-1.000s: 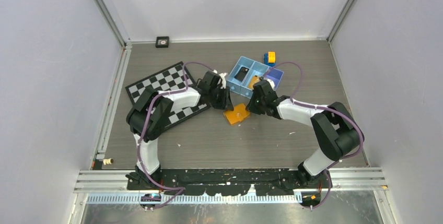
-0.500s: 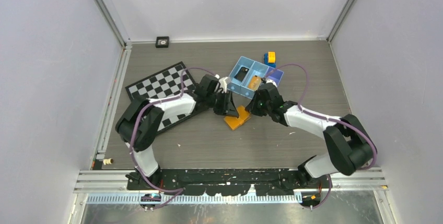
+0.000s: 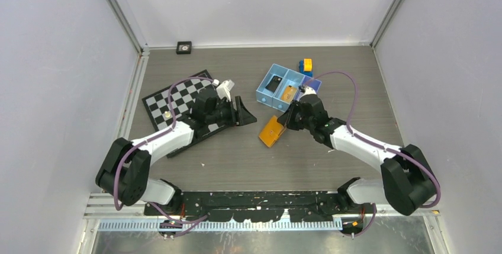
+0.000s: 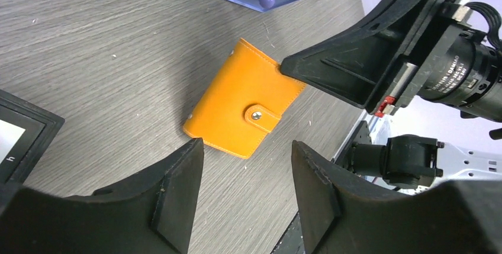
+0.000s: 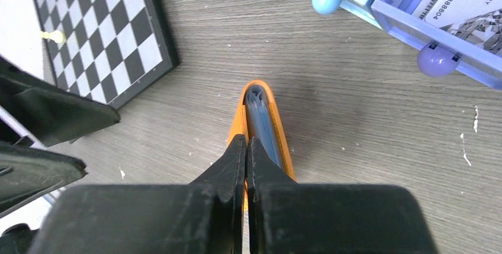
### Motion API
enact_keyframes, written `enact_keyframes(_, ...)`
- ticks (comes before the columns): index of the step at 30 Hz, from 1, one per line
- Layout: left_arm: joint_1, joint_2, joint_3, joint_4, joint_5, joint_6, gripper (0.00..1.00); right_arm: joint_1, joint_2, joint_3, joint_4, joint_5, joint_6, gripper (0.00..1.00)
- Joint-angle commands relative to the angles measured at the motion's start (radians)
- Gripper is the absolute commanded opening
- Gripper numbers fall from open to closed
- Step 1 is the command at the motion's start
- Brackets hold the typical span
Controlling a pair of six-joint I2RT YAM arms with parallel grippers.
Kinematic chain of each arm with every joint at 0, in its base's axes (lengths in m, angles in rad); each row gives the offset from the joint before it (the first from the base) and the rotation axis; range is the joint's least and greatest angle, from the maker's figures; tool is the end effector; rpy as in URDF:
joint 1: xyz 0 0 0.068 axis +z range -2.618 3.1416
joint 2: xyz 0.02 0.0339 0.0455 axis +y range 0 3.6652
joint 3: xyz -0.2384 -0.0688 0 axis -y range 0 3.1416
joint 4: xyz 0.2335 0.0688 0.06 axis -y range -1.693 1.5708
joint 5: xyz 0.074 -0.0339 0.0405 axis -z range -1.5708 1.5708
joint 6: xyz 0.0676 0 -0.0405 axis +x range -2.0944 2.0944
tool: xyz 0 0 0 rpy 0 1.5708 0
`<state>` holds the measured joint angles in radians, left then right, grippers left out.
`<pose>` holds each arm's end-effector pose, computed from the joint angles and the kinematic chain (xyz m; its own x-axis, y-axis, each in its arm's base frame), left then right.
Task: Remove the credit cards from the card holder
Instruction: Pick up the card holder from the center of the board.
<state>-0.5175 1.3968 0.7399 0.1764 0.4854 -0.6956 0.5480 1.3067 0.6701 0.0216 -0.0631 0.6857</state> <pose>0.2616 -0.1852 0.1914 -0.8192 -0.1859 -0.5425 0.3545 0.5795 -0.7338 0.2511 0.1582 0.1715 -0.7382 0.2898 -0.6091 -0.1246 0.8289 0.5454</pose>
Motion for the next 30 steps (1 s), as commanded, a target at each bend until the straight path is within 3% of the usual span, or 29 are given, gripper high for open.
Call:
enact_keyframes(1,-0.003,-0.046,-0.038,0.173,0.019,-0.024,0.62,0.004,-0.112,-0.01,0.052,-0.037,-0.002,0.01)
enact_keyframes(5,-0.003,-0.028,-0.066,0.312,0.097,-0.052,0.75,0.003,-0.173,-0.019,0.059,-0.076,0.009,0.0)
enact_keyframes(10,-0.002,0.041,-0.075,0.422,0.151,-0.077,0.76,0.0,-0.239,-0.019,0.08,-0.172,0.031,0.01)
enact_keyframes(18,-0.014,0.077,-0.105,0.726,0.302,-0.193,0.72,-0.01,-0.324,0.001,0.096,-0.315,0.082,0.01)
enact_keyframes(24,-0.025,0.04,-0.1,0.67,0.293,-0.166,0.73,-0.01,-0.336,0.005,0.122,-0.381,0.114,0.01)
enact_keyframes(26,-0.042,0.062,-0.084,0.708,0.335,-0.196,0.68,-0.01,-0.338,0.009,0.117,-0.38,0.11,0.0)
enact_keyframes(30,-0.071,0.091,-0.052,0.735,0.384,-0.244,0.48,-0.011,-0.358,0.006,0.088,-0.328,0.094,0.01)
